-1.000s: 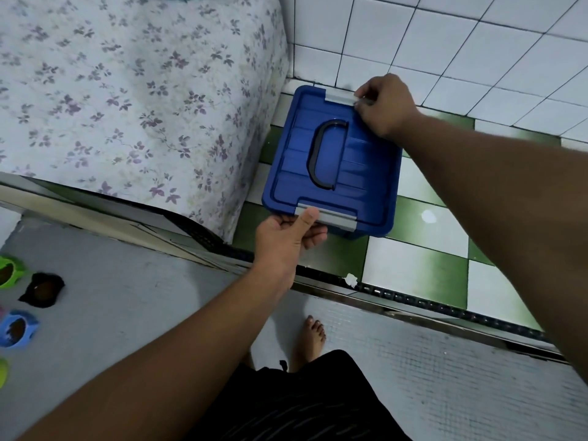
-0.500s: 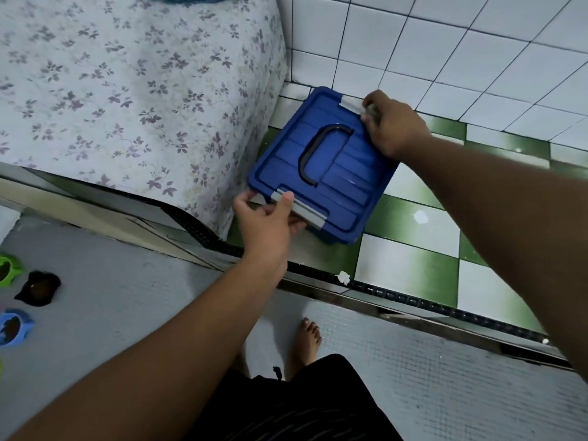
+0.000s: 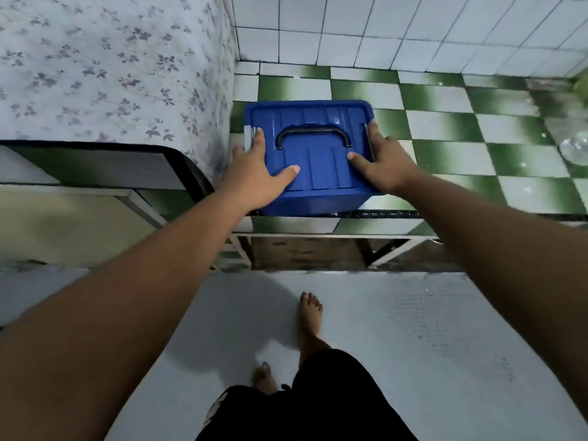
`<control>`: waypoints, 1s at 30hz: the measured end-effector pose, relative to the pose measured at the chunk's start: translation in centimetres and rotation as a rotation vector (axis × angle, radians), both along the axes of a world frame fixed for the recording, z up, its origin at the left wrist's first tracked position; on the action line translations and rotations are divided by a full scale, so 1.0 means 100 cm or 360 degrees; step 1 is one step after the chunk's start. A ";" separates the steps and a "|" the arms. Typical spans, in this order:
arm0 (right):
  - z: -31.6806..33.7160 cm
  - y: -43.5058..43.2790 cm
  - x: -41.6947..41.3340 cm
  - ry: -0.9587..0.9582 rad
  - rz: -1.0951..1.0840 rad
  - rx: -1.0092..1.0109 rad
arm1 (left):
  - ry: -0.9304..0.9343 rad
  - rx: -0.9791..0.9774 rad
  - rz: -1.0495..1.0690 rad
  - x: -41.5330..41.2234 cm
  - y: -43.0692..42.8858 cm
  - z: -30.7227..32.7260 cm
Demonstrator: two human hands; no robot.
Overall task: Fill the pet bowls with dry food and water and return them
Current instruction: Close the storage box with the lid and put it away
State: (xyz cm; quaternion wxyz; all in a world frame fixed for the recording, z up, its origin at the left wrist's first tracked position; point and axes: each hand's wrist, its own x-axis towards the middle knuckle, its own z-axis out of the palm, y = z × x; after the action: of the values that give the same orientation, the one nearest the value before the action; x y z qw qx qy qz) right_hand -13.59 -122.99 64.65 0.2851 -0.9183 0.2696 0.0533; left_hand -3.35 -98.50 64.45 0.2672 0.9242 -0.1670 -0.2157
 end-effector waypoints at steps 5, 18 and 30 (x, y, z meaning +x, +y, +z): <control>0.003 0.052 -0.088 -0.0018 -0.0070 0.0123 | -0.0030 -0.0062 -0.0105 -0.069 0.045 -0.004; -0.110 0.119 -0.223 0.0387 -0.0078 0.0469 | 0.0301 0.0095 -0.0115 -0.189 0.113 -0.131; -0.425 0.035 -0.103 0.0561 -0.0016 0.0281 | 0.0163 0.0167 -0.0037 -0.089 0.015 -0.463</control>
State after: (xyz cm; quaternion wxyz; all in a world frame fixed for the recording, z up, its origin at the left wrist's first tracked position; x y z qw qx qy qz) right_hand -23.88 -119.45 22.18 0.3132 -0.8647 0.3143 0.2352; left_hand -12.29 -97.05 18.18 0.2240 0.9227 -0.1522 -0.2743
